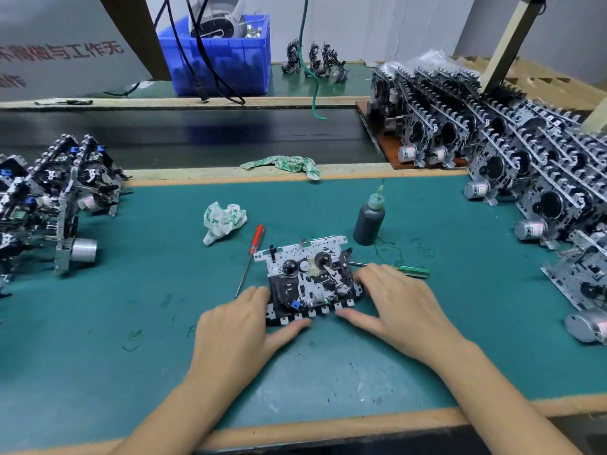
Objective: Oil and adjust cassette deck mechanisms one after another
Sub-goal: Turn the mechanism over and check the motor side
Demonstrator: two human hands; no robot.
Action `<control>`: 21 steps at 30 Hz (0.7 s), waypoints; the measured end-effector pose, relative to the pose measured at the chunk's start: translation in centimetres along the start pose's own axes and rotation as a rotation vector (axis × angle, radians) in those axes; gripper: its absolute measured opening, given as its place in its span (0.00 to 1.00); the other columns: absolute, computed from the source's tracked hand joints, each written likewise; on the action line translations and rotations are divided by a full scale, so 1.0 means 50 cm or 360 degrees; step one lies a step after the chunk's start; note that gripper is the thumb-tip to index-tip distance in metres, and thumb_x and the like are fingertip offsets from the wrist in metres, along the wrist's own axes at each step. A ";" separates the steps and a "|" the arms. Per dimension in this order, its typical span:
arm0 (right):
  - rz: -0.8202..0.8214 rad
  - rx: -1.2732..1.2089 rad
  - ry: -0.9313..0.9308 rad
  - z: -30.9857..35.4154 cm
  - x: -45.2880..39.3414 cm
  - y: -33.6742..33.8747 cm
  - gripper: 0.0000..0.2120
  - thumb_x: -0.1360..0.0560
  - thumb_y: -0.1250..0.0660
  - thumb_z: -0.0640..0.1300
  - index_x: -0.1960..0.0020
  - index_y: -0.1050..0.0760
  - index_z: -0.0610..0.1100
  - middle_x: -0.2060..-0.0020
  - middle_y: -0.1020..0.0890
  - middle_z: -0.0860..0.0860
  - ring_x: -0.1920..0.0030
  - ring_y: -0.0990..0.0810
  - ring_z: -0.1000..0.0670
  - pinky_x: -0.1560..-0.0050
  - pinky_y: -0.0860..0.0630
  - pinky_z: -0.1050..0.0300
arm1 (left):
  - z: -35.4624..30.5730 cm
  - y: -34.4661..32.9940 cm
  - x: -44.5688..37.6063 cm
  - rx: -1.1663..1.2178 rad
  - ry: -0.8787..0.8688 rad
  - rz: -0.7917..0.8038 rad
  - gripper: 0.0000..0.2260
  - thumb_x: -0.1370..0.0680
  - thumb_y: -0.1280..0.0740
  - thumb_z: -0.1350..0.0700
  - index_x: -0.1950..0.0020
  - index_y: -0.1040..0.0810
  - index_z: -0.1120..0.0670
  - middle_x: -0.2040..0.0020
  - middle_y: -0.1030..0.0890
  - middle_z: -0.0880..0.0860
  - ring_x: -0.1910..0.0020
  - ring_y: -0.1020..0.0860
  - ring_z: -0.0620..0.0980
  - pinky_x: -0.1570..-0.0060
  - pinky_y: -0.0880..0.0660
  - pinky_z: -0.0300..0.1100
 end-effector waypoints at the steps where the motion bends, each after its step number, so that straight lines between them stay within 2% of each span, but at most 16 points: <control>1: -0.0077 -0.0012 0.0021 0.002 0.002 0.006 0.28 0.28 0.47 0.68 0.55 0.27 0.44 0.62 0.24 0.53 0.60 0.24 0.48 0.65 0.28 0.53 | 0.005 -0.001 -0.004 0.0053 0.0003 -0.0008 0.27 0.31 0.45 0.31 0.69 0.28 0.54 0.74 0.26 0.49 0.78 0.25 0.54 0.81 0.36 0.41; 4: -0.0219 -0.0139 -0.0003 0.005 0.006 0.022 0.25 0.29 0.45 0.67 0.60 0.28 0.43 0.68 0.27 0.54 0.68 0.26 0.49 0.69 0.31 0.56 | 0.014 0.003 -0.010 0.0195 -0.0024 -0.0024 0.25 0.31 0.45 0.31 0.71 0.34 0.51 0.77 0.29 0.48 0.78 0.27 0.52 0.80 0.35 0.41; 6: -0.0319 -0.0314 -0.0060 0.006 0.011 0.038 0.21 0.31 0.41 0.66 0.62 0.32 0.47 0.71 0.31 0.56 0.71 0.32 0.53 0.70 0.34 0.58 | 0.020 0.012 -0.015 0.0306 -0.0064 -0.0009 0.23 0.31 0.44 0.30 0.73 0.38 0.48 0.79 0.35 0.47 0.79 0.32 0.47 0.78 0.38 0.39; 7: -0.0357 -0.0460 -0.0118 0.006 0.014 0.046 0.20 0.32 0.39 0.66 0.64 0.34 0.49 0.74 0.33 0.57 0.73 0.35 0.56 0.70 0.36 0.60 | 0.025 0.016 -0.019 0.0404 -0.0069 -0.0005 0.23 0.32 0.44 0.29 0.74 0.38 0.46 0.80 0.37 0.48 0.79 0.36 0.46 0.76 0.41 0.34; 8: -0.0370 -0.0641 -0.0190 0.005 0.014 0.053 0.19 0.34 0.38 0.67 0.66 0.37 0.52 0.76 0.34 0.57 0.73 0.36 0.56 0.71 0.38 0.62 | 0.031 0.018 -0.022 0.0541 -0.0050 0.0015 0.23 0.33 0.44 0.27 0.74 0.36 0.46 0.79 0.36 0.49 0.77 0.38 0.47 0.75 0.41 0.34; 11: -0.0365 -0.1092 -0.0427 0.000 0.003 0.055 0.25 0.35 0.35 0.68 0.71 0.40 0.49 0.78 0.37 0.55 0.74 0.39 0.55 0.71 0.42 0.62 | 0.041 0.027 -0.033 0.0903 0.0071 -0.0001 0.34 0.33 0.46 0.24 0.74 0.29 0.56 0.80 0.37 0.51 0.77 0.40 0.46 0.73 0.41 0.36; 14: -0.0158 -0.1450 -0.0636 -0.002 -0.011 0.038 0.33 0.35 0.33 0.70 0.71 0.41 0.42 0.75 0.38 0.47 0.73 0.35 0.51 0.65 0.38 0.55 | 0.039 0.031 -0.044 0.0878 0.0130 -0.0023 0.35 0.30 0.47 0.29 0.78 0.31 0.60 0.83 0.38 0.50 0.80 0.37 0.47 0.72 0.38 0.35; 16: -0.0109 -0.1445 -0.0647 0.000 -0.013 0.033 0.33 0.34 0.35 0.70 0.71 0.42 0.41 0.74 0.38 0.43 0.73 0.35 0.51 0.65 0.39 0.54 | 0.037 0.034 -0.045 0.0769 0.0115 0.0007 0.36 0.29 0.50 0.30 0.79 0.34 0.60 0.82 0.37 0.54 0.80 0.36 0.51 0.72 0.37 0.38; 18: -0.0155 -0.1170 -0.0542 -0.001 -0.007 0.041 0.32 0.33 0.39 0.71 0.71 0.42 0.43 0.75 0.38 0.46 0.72 0.39 0.53 0.67 0.41 0.55 | 0.034 0.042 -0.042 0.0596 0.0004 -0.0036 0.35 0.27 0.52 0.29 0.77 0.35 0.59 0.79 0.36 0.56 0.78 0.37 0.52 0.73 0.35 0.46; 19: -0.0171 -0.1034 -0.0477 -0.002 -0.003 0.048 0.30 0.34 0.41 0.71 0.71 0.39 0.44 0.76 0.36 0.49 0.73 0.39 0.54 0.69 0.41 0.57 | 0.031 0.050 -0.040 0.0509 -0.0075 -0.0092 0.32 0.25 0.53 0.30 0.74 0.38 0.56 0.79 0.36 0.53 0.77 0.37 0.51 0.74 0.36 0.45; 21: -0.0168 -0.0925 -0.0350 -0.008 0.002 0.062 0.21 0.34 0.40 0.70 0.66 0.32 0.51 0.70 0.27 0.55 0.68 0.28 0.54 0.67 0.33 0.60 | 0.028 0.065 -0.031 0.0482 -0.0150 -0.0203 0.25 0.25 0.48 0.33 0.70 0.31 0.50 0.74 0.32 0.45 0.72 0.32 0.45 0.73 0.33 0.45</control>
Point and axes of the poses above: each hand's wrist, its own x-axis away from the middle knuckle, its own y-axis out of the back of the hand, z = x × y, the point moved 5 cm from there along -x, towards the middle knuckle
